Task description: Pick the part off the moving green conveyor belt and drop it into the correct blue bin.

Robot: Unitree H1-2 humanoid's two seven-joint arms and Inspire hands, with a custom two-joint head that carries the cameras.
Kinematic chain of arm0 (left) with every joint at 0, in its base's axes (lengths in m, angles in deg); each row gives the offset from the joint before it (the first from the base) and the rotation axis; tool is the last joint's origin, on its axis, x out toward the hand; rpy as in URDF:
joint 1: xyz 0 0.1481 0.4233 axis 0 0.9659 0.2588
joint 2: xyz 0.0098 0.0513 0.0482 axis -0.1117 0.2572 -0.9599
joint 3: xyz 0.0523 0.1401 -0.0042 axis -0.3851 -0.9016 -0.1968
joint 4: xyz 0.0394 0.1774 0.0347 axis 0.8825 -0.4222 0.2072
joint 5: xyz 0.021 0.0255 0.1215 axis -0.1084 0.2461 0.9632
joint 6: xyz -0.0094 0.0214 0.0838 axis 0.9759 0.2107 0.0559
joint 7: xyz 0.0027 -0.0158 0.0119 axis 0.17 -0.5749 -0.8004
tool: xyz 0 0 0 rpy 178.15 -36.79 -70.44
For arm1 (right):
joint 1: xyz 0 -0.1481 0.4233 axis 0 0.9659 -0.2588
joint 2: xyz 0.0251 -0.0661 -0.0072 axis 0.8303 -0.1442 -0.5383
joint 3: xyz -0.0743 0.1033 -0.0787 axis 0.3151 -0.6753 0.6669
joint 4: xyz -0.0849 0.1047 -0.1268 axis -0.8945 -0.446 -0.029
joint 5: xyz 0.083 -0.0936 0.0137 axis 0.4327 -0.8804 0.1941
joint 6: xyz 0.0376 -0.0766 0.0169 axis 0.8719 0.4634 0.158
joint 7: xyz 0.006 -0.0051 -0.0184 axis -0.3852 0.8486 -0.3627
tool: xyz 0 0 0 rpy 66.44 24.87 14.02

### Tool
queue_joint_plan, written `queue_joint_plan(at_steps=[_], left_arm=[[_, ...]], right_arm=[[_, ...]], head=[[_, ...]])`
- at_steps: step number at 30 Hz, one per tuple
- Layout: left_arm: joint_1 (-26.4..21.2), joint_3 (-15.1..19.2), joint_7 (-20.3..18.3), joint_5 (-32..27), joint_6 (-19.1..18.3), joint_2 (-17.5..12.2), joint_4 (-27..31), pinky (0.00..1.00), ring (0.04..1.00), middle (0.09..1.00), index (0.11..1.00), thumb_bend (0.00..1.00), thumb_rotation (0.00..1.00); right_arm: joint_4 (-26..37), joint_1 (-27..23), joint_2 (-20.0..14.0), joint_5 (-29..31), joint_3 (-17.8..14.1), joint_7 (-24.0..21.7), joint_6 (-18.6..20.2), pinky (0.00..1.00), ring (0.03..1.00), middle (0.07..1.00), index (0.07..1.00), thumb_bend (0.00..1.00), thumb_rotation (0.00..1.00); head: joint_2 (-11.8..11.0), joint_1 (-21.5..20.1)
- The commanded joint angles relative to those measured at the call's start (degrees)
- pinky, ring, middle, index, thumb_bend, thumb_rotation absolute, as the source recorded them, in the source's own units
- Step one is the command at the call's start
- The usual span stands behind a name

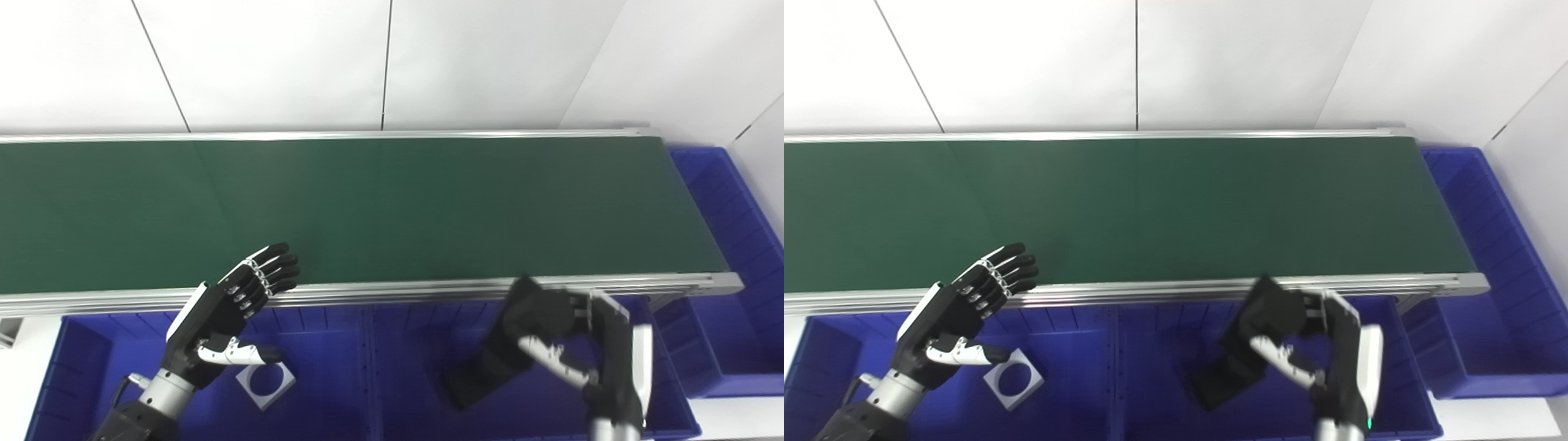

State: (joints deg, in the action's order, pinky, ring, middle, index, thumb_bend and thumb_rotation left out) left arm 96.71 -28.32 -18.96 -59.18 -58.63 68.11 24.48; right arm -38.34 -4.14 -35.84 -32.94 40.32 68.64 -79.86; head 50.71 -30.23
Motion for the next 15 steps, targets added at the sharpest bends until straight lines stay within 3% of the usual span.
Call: queue_joint_plan(at_steps=[1,7,15], left_arm=[[-0.3,0.7,-0.7,-1.3,0.6,-0.9,1.6,0.83,0.838,0.846,0.860,1.00,0.16],[-0.4,1.5,-1.5,-1.8,0.7,-1.4,1.1,0.82,0.830,0.838,0.855,1.00,0.16],[-0.4,2.1,-1.7,-2.2,0.1,-1.7,1.2,0.81,0.827,0.840,0.852,1.00,0.16]], right_arm=[[-0.3,0.3,0.7,1.0,-0.6,2.5,-5.1,0.37,0.421,0.490,0.515,0.52,0.00],[-6.0,1.3,0.9,1.5,-2.6,6.0,-7.6,0.38,0.425,0.480,0.521,0.52,0.00],[-14.5,-0.3,0.9,4.4,-6.4,8.9,-8.2,0.38,0.428,0.481,0.516,0.52,0.00]], head=[[0.1,-0.3],[0.5,-0.6],[0.7,-0.3]])
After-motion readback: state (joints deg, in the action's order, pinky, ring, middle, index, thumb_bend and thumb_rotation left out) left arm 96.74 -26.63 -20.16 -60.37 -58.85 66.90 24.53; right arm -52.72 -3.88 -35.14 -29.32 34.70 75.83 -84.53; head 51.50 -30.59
